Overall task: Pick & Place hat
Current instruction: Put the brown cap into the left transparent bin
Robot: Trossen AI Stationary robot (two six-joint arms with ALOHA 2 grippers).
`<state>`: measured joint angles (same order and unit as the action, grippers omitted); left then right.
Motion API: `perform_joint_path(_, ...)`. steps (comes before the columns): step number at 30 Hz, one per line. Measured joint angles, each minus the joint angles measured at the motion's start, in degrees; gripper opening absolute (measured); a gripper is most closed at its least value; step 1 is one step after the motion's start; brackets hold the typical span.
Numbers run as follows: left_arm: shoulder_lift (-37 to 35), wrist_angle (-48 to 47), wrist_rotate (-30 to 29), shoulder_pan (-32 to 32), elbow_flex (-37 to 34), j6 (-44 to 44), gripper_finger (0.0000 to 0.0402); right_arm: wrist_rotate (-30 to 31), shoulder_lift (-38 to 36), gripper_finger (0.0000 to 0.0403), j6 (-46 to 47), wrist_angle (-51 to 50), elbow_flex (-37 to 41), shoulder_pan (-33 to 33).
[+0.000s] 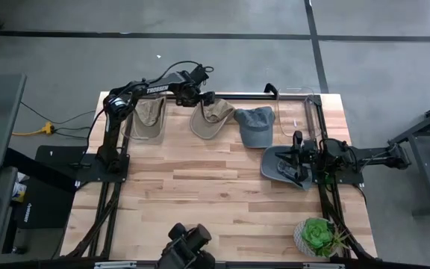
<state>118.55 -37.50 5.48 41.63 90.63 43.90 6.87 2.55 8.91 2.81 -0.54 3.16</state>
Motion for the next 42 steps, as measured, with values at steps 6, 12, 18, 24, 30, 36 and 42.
perform_joint_path(6,0.1,0.74,0.37,0.04,0.0,-0.22,0.0296,0.0,0.02,0.0012,0.0,0.0,0.0,0.0)
perform_joint_path(12,0.1,0.94,1.53,0.0,0.0,-0.27,0.0249,0.0,0.01,0.0012,0.01,-0.01,0.0,0.0)
perform_joint_path(18,0.1,0.68,1.48,0.0,0.0,-0.17,0.0172,0.0,0.0,0.0012,0.02,0.0,0.01,0.0)
perform_joint_path(24,0.1,-0.15,1.08,0.0,0.0,-0.15,0.0096,0.0,0.0,0.0012,0.0,0.0,0.02,0.0)
perform_joint_path(30,0.1,-0.15,0.48,0.04,0.0,-0.17,0.0015,0.0,0.0,0.0012,0.02,0.0,0.0,0.0)
perform_joint_path(36,0.1,-0.79,0.14,0.02,0.0,-0.15,0.0003,0.0,0.01,0.0012,0.02,0.0,0.0,0.0)
perform_joint_path(42,0.1,-2.36,-0.43,0.02,-0.02,-0.13,0.0001,0.0,0.01,0.0012,0.01,0.0,0.0,0.0)
